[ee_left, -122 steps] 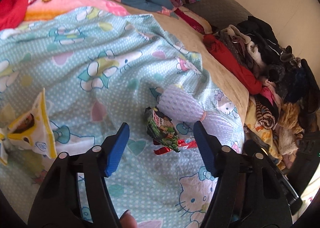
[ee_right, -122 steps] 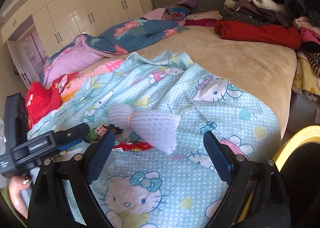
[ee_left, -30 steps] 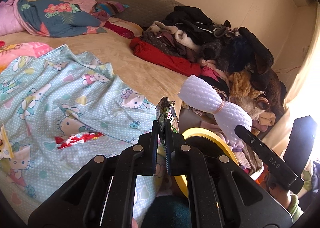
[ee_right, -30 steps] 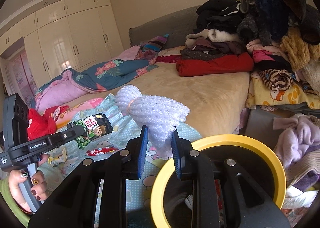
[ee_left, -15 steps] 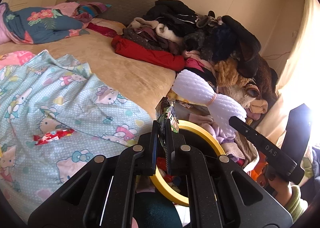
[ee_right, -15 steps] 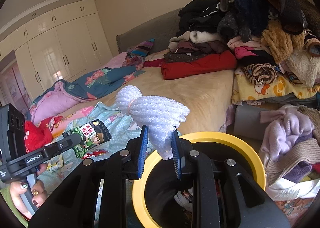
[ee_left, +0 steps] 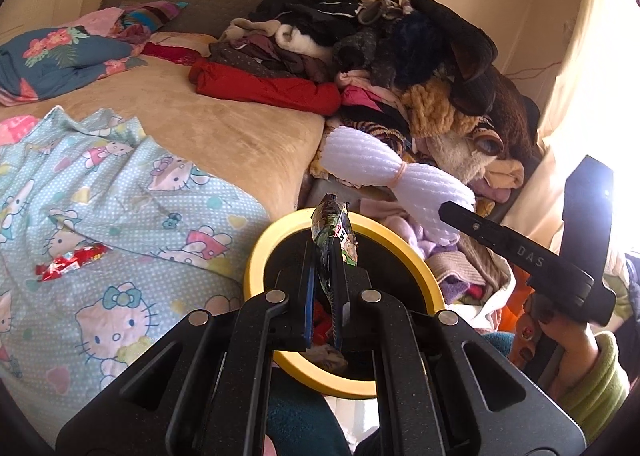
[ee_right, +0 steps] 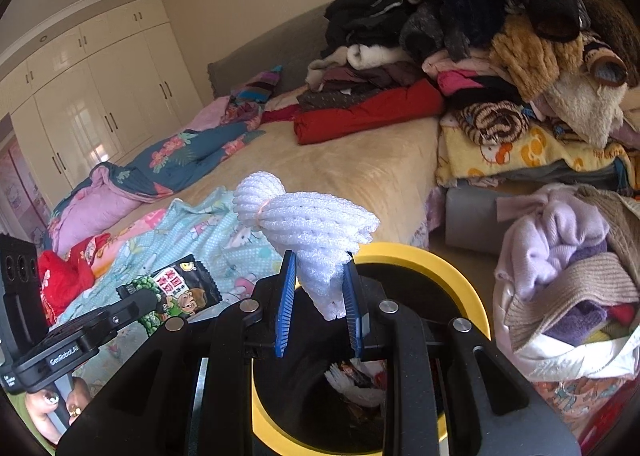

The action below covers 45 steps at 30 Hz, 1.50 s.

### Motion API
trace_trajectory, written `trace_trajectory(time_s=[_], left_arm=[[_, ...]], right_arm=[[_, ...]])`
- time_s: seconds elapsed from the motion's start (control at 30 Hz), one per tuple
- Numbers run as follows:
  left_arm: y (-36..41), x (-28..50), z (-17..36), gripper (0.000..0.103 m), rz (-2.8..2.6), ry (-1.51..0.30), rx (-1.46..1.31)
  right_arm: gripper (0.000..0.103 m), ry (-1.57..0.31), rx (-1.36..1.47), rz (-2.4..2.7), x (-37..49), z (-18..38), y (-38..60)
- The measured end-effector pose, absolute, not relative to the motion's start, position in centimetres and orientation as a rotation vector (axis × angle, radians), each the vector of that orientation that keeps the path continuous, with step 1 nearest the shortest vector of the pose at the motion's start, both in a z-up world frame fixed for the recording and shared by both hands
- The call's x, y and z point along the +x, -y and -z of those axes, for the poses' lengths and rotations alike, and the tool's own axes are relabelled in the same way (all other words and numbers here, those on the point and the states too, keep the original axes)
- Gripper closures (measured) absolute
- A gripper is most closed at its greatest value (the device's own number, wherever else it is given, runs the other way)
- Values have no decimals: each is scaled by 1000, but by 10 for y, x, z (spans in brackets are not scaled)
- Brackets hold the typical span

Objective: Collect trash
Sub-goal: 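Carry the white mesh sleeve and green wrapper over the yellow bin, then open both tools to drop the sleeve and wrapper into the bin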

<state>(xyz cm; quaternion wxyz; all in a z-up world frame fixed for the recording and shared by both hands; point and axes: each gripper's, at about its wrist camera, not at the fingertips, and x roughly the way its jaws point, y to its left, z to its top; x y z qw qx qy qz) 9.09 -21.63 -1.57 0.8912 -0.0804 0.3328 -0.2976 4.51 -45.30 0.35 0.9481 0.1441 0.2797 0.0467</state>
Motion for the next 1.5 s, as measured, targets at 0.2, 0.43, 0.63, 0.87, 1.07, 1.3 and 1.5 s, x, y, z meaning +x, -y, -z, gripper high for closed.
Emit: trace_trajectory(time_s=[0.2,0.43,0.63,0.87,1.07,1.3,1.5], left_arm=[[229,87,24,100,639,-709,-138],[245,85,36,100,657,-735,-104],[259,89,50,100,673,-771,-74],[278,96,67,100,685,-812,-33],[280,102,78,50,639,-835,-42],[255,101,72,11,586,-791,-109],[240,100,65,11,518,-754,-94]], right_arm=[[81,-615,322,-66,49,9,465],[81,-664,368,-43,53,24,478],[80,-697,413,-23,55,36,489],[79,-718,479,0,55,47,503],[50,-731,480,17,57,50,504],[37,-687,457,-6,60,46,495],[26,-597,391,-32,56,29,477]])
